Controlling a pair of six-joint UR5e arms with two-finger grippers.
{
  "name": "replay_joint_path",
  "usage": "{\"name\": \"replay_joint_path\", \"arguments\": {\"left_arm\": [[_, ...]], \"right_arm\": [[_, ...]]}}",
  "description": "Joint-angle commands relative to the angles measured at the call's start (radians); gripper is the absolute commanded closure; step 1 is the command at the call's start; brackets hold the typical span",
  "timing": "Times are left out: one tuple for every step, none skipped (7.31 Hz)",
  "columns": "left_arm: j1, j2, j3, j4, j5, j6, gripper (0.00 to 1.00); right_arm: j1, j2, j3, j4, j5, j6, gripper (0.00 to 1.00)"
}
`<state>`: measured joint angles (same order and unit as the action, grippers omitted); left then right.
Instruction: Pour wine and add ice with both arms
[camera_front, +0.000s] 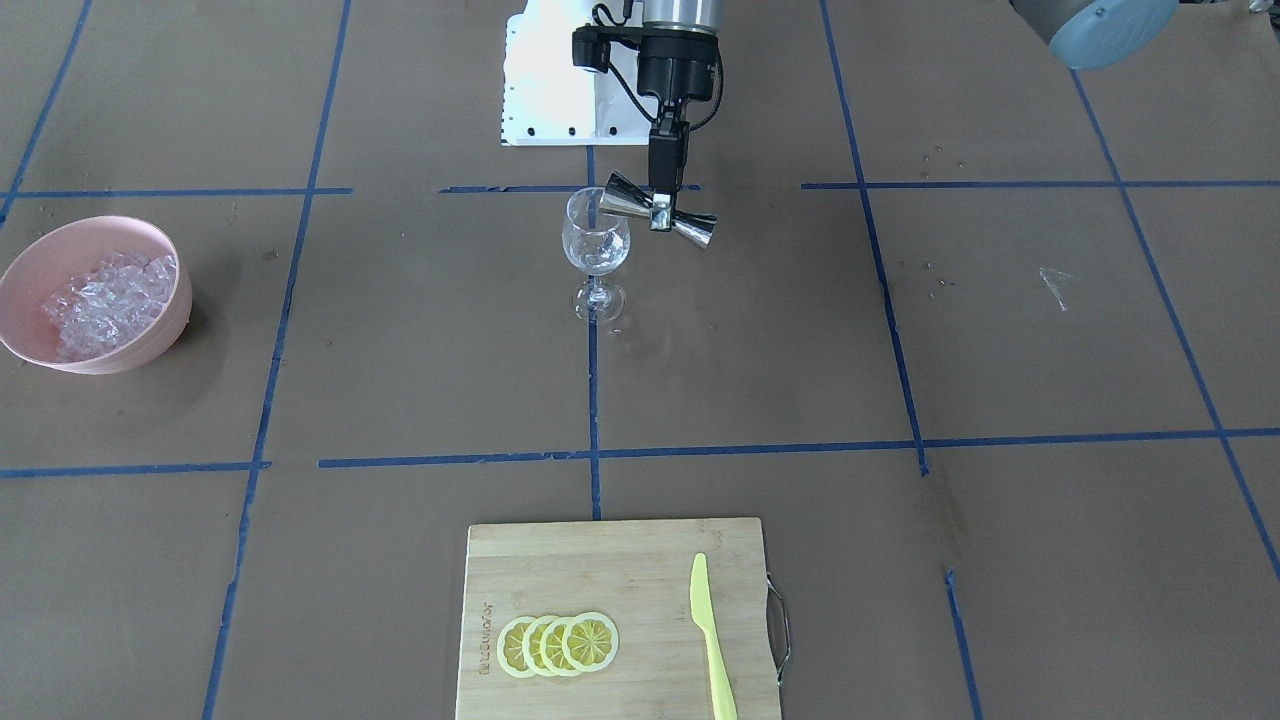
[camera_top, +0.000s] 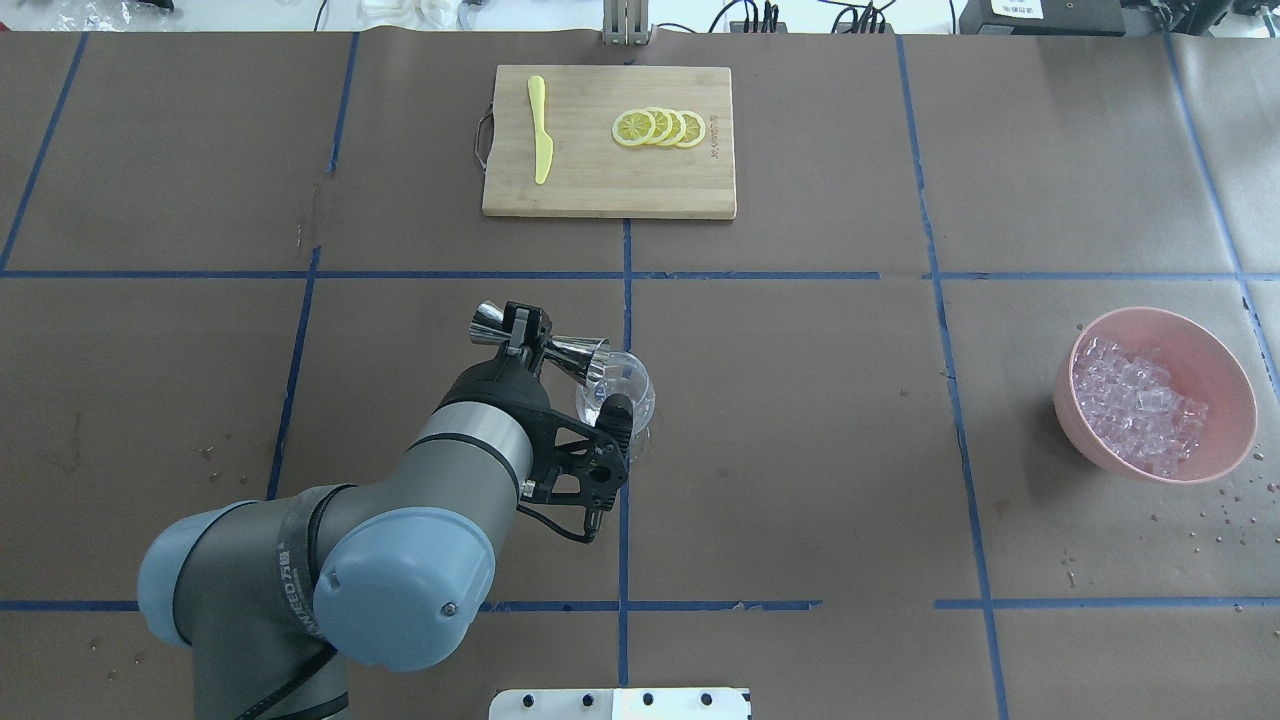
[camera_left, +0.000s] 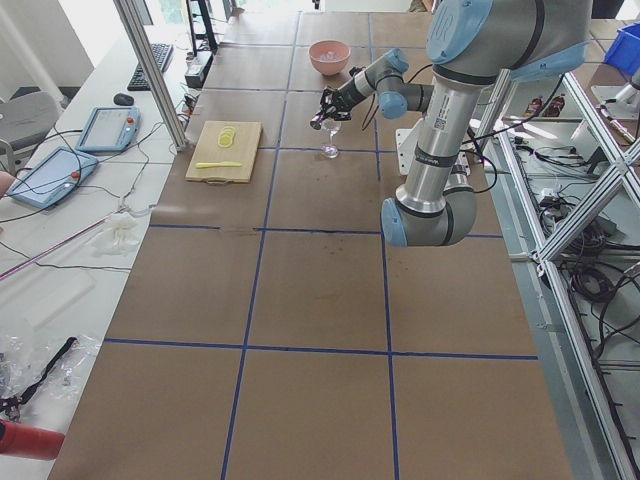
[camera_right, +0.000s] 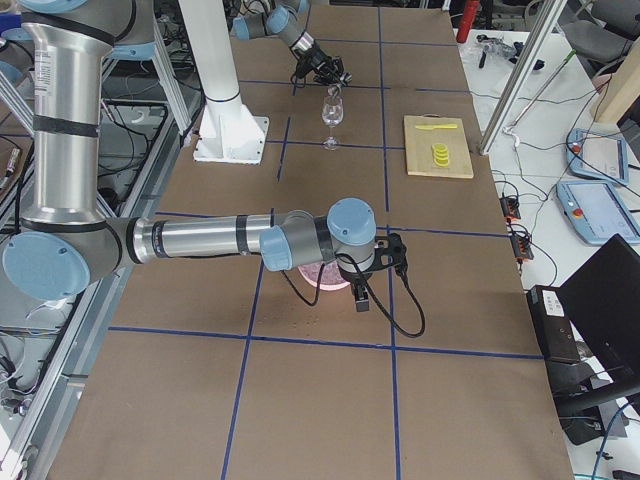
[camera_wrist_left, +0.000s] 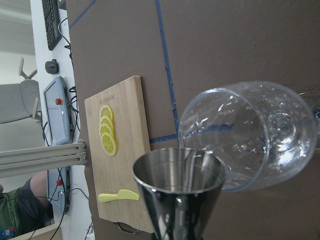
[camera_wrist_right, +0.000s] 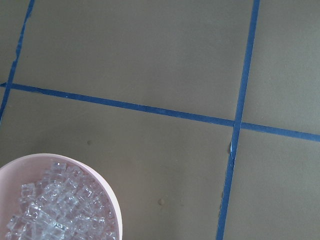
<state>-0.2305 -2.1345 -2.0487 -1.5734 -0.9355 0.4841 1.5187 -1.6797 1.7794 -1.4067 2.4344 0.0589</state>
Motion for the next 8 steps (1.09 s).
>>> {"name": "replay_joint_path", "arguments": {"left_arm": [[-0.004, -0.001, -0.007, 0.003, 0.0, 0.022, 1.0], [-0.006, -0.001, -0.008, 0.003, -0.003, 0.024, 1.0], [-0.006, -0.001, -0.007, 0.003, -0.008, 0.022, 1.0], [-0.009, -0.001, -0.021, 0.001, -0.015, 0.018, 1.0], [-0.016, -0.001, -0.031, -0.006, -0.019, 0.005, 1.0], [-0.021, 0.002, -0.037, -0.011, -0.02, -0.093, 1.0], [-0.021, 0.005, -0.038, -0.013, -0.022, -0.255, 1.0], [-0.026, 0.014, -0.038, -0.037, -0.025, -0.388, 1.0]], "right_arm": [[0.0, 0.0, 0.0, 0.0, 0.0, -0.001, 0.0], [0.0, 0.0, 0.0, 0.002, 0.0, -0.004, 0.0], [0.0, 0.0, 0.0, 0.002, 0.0, -0.004, 0.0], [0.0, 0.0, 0.0, 0.002, 0.0, -0.004, 0.0], [0.0, 0.0, 0.0, 0.002, 0.0, -0.002, 0.0], [-0.002, 0.0, 0.0, 0.002, 0.0, 0.001, 0.0], [-0.002, 0.0, -0.002, 0.002, -0.002, 0.002, 0.0], [-0.002, 0.0, -0.002, 0.002, -0.003, 0.002, 0.0]]}}
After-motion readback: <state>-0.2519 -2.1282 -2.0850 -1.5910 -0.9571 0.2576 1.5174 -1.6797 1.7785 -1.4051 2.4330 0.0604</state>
